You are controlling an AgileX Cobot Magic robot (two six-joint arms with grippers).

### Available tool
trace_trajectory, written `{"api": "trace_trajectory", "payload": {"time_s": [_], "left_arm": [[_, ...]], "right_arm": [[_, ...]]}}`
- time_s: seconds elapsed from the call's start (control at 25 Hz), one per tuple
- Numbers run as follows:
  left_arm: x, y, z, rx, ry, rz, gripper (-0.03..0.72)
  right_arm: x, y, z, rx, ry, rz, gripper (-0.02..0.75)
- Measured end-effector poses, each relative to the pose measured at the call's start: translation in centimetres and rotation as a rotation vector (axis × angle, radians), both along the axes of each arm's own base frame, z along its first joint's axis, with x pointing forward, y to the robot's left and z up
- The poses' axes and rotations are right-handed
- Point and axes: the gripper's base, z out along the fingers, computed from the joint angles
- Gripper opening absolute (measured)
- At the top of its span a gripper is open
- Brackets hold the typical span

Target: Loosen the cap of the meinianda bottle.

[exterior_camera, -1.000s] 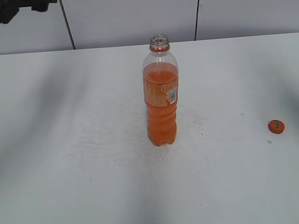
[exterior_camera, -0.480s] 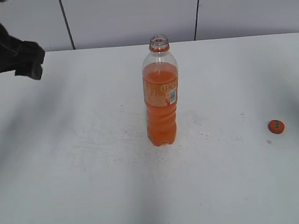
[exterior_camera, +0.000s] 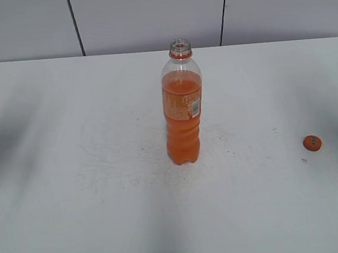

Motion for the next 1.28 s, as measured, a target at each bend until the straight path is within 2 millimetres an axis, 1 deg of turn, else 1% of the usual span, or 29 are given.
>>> {"api": "trace_trajectory", "payload": {"time_s": [0.2, 0.32, 0.48, 0.56, 0.72, 0.8, 0.96, 1.12, 1.28], "left_arm": [[-1.4, 0.1, 0.0, 0.005, 0.106, -0.005, 0.580], [-3.4, 0.2, 0.6, -0.013, 0.092, -0.004, 0.580], [-7.7, 0.4, 2.3, -0.036, 0.012, -0.002, 0.580], [-10.0, 0.6, 3.0, -0.041, -0.054, -0.005, 0.580], [-15.0, 1.0, 4.9, -0.058, -0.255, -0.011, 0.566], [-18.1, 1.2, 5.7, -0.068, -0.385, -0.014, 0.555], [-22.6, 1.6, 5.4, -0.078, -0.536, -0.022, 0.529], [-26.6, 1.8, 4.6, -0.068, -0.693, -0.099, 0.511], [-29.6, 1.7, 4.0, -0.059, -0.836, -0.173, 0.509]], "right_arm": [[-0.7, -0.3, -0.1, -0.039, 0.061, 0.020, 0.524], [-1.6, -0.4, -0.6, -0.060, 0.073, 0.023, 0.524], [-4.3, -0.5, -2.0, -0.064, 0.109, 0.025, 0.524], [-5.9, -0.5, -3.1, -0.068, 0.139, 0.026, 0.524], [-9.0, -0.5, -4.8, -0.074, 0.167, 0.029, 0.524], [-10.4, -0.5, -5.3, -0.074, 0.155, 0.027, 0.524], [-12.9, -0.5, -6.0, -0.078, 0.061, 0.015, 0.524], [-15.4, -0.5, -6.1, -0.083, -0.096, 0.000, 0.524], [-17.7, -0.5, -6.3, -0.089, -0.230, 0.000, 0.524]]}}
